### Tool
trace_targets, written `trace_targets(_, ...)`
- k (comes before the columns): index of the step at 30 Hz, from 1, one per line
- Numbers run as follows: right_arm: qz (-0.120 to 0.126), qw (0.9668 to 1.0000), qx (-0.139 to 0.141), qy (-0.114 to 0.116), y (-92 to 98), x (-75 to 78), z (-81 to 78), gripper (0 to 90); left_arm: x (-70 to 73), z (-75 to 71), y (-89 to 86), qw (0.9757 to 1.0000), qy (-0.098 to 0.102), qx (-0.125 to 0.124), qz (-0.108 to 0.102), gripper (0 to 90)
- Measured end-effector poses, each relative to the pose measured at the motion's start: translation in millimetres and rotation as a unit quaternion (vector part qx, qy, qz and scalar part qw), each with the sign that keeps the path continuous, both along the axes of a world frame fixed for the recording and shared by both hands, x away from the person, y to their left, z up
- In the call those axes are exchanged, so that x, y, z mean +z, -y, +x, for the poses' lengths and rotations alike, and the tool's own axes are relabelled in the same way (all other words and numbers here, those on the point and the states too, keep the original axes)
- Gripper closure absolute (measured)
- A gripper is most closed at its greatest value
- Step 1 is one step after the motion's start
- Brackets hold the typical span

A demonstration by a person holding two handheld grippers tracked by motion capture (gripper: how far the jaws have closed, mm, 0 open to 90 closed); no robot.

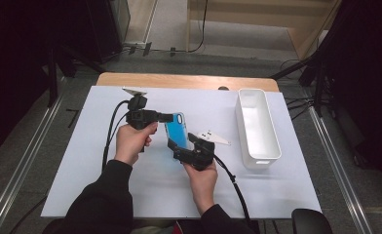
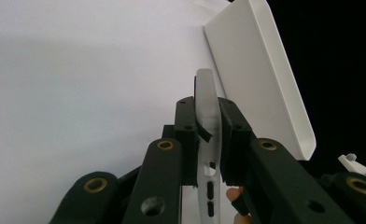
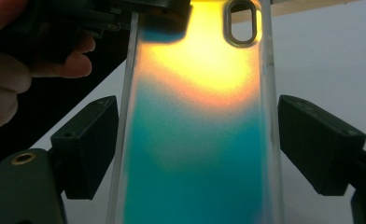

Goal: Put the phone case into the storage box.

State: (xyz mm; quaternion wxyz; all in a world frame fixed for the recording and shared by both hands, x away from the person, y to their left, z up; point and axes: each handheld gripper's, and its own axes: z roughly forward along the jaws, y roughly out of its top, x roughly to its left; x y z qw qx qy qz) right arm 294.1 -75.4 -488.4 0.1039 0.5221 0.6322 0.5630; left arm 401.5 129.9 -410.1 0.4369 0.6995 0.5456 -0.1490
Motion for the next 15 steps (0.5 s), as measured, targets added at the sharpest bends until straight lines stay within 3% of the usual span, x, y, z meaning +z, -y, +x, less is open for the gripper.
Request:
trace_targets(1,-0.008,1.0,0.001,0.006,0.0,0.7,-0.6,14.0,0.9,-0.5,-0.3,1.0,0.005,0.0,-0.005,79.6)
trace_targets(4,-0.002,0.9997,0.018,0.014,2.7,4.2,-0.9,0.0,3.8,-1.0,-2.3,0.9999,0.013,0.003,-0.005,79.7)
trace_targets(8,-0.006,0.9993,0.038,0.003,6.4,6.6,2.1,0.0,8.2,-3.0,-5.2,0.9997,0.025,-0.004,0.0,79.7)
trace_targets(11,-0.016,0.9989,0.044,-0.007,10.4,9.0,4.3,0.0,12.7,-5.1,-6.9,0.9988,0.046,-0.01,0.013,79.6)
trace_targets(15,-0.024,0.9967,0.075,-0.021,15.4,15.4,7.7,0.0,19.4,-8.7,-8.5,0.9965,0.079,-0.015,0.023,79.6)
